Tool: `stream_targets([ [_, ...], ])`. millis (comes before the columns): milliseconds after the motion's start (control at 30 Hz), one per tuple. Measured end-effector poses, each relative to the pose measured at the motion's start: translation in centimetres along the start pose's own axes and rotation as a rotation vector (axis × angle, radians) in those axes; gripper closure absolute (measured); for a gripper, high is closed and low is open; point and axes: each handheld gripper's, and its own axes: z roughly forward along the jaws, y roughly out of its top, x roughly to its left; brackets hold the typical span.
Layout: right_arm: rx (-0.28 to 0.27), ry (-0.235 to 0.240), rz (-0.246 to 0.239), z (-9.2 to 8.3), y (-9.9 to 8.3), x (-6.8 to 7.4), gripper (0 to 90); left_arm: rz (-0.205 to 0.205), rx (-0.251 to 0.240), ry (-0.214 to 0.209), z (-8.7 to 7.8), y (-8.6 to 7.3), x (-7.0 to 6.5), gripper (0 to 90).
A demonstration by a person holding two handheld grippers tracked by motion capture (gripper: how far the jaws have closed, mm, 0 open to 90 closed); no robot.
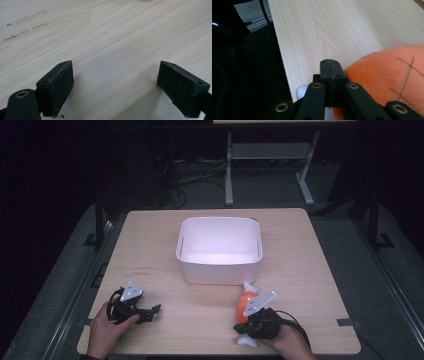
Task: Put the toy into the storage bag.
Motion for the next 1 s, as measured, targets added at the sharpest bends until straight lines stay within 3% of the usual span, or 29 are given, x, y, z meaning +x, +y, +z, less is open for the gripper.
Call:
stream_targets([
  [600, 0.010, -0.031, 0.045, -2.5, -2.6, -1.1, 89.6, 0.000, 0.000, 0.000, 0.0, 0.0, 0.0, 13.0],
  [1000, -0.020, -0.081, 0.104, -4.6, -4.4, -3.2, 89.5, 0.000, 0.000, 0.000, 0.0, 0.0, 0.0, 13.0],
])
